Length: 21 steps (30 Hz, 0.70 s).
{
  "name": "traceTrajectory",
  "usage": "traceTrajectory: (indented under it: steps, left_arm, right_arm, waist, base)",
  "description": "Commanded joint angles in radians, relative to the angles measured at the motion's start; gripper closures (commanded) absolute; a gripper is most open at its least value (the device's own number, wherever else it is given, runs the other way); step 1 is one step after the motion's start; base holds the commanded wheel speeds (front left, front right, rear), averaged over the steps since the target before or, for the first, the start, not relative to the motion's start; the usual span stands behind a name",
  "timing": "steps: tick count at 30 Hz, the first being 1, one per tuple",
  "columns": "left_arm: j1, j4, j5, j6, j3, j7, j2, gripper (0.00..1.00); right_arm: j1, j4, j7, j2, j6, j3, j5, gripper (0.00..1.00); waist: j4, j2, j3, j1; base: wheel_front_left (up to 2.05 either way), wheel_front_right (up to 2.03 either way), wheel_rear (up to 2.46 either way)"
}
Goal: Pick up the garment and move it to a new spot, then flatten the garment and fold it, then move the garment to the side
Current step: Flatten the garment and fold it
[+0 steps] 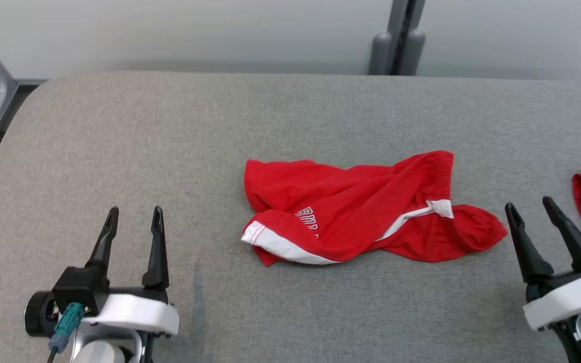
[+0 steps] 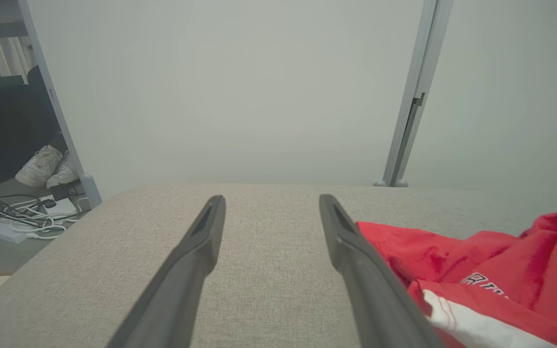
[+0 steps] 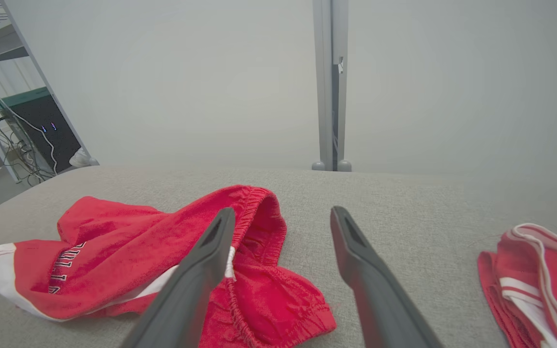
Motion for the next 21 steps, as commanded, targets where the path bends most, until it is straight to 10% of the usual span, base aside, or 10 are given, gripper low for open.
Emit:
traceTrajectory:
  steps: [1,21]
  left_arm:
    - [0.024,-0.002,-0.009,0.008,0.009,0.007,0.013,0.0]
    - [0.201,-0.088,-0.028,0.059,0.014,0.088,0.05,0.0]
  right_arm:
    - [0.033,-0.019,0.016,0.012,0.0,-0.018,-0.017,0.0]
    - [0.243,-0.258,0.124,0.155,0.0,-0.158,-0.17,0.0]
  waist:
    - [-0.038,0.0,-0.046,0.0]
    - [-0.131,0.0,-0.146,0.0]
  base:
    - [0.0,0.0,0.0]
    - [0.0,0.0,0.0]
